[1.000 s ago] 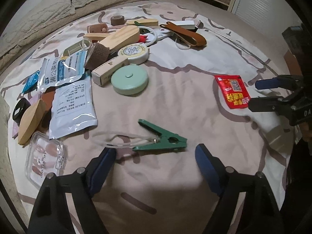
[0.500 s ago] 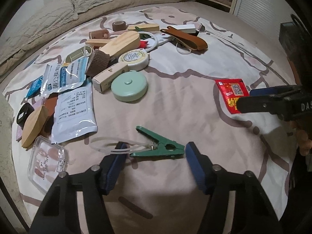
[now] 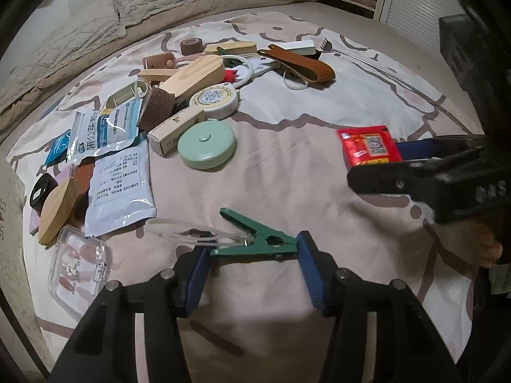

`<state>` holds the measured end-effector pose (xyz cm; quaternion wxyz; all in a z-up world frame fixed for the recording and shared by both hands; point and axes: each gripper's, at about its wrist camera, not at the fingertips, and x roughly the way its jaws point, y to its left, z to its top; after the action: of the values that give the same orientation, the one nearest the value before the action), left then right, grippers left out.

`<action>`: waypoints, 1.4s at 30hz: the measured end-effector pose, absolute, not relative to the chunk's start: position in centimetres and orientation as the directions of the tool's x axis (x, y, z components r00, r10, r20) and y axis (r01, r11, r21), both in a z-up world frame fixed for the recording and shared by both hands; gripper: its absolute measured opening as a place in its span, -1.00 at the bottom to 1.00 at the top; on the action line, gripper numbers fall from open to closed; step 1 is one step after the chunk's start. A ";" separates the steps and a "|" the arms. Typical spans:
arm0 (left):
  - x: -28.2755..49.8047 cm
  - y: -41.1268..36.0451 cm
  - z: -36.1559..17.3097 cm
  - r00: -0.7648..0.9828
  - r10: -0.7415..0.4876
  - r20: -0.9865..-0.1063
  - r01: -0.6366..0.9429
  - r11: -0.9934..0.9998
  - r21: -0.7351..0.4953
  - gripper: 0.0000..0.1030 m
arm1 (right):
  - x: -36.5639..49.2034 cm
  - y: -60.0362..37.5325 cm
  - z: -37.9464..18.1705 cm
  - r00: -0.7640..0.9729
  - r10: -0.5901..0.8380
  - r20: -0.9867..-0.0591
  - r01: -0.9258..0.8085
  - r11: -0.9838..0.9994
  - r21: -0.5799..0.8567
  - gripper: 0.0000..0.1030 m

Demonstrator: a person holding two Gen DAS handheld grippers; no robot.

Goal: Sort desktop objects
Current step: 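Close the left gripper on the green clothespin, then lower the right gripper onto the red packet and close it while the left gripper holds the clothespin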

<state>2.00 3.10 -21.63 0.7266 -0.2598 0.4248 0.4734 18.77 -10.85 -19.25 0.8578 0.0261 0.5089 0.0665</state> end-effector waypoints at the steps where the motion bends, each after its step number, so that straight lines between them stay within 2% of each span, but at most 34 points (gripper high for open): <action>1: 2.0 3.1 -21.6 0.192 0.467 -0.863 -0.909 0.416 0.022 0.03 | 18.7 -10.7 -19.2 0.473 0.151 -0.868 -0.103 0.988 0.116 0.86; 8: 1.6 3.0 -21.6 0.197 0.463 -0.864 -0.913 0.408 0.011 0.03 | 18.3 -11.9 -19.3 0.440 0.106 -0.892 -0.037 0.994 0.100 0.86; 16: 1.6 3.0 -21.7 0.201 0.460 -0.865 -0.912 0.409 0.005 0.03 | 19.7 -10.0 -20.7 0.479 -0.119 -0.869 -0.068 0.983 -0.172 0.86; 20: 1.6 3.0 -21.6 0.200 0.463 -0.864 -0.912 0.410 0.008 0.03 | 19.6 -10.5 -20.6 0.476 -0.142 -0.868 -0.070 0.978 -0.199 0.86; 28: 1.7 2.8 -21.6 0.193 0.468 -0.862 -0.911 0.412 0.019 0.03 | 19.4 -12.7 -20.0 0.478 -0.061 -0.876 -0.034 0.996 -0.088 0.86; 37: 1.8 2.7 -21.7 0.190 0.473 -0.860 -0.908 0.418 0.030 0.03 | 20.4 -9.7 -20.8 0.517 -0.059 -0.854 -0.281 0.930 -0.235 0.86; 42: 1.8 2.7 -21.7 0.190 0.474 -0.860 -0.907 0.419 0.030 0.03 | 21.2 -10.1 -20.6 0.504 0.006 -0.864 -0.362 0.909 -0.205 0.86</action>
<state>1.79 2.67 -21.71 0.7278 -0.2556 0.4242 0.4744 21.22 -10.15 -20.62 0.8476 -0.1830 0.4860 0.1087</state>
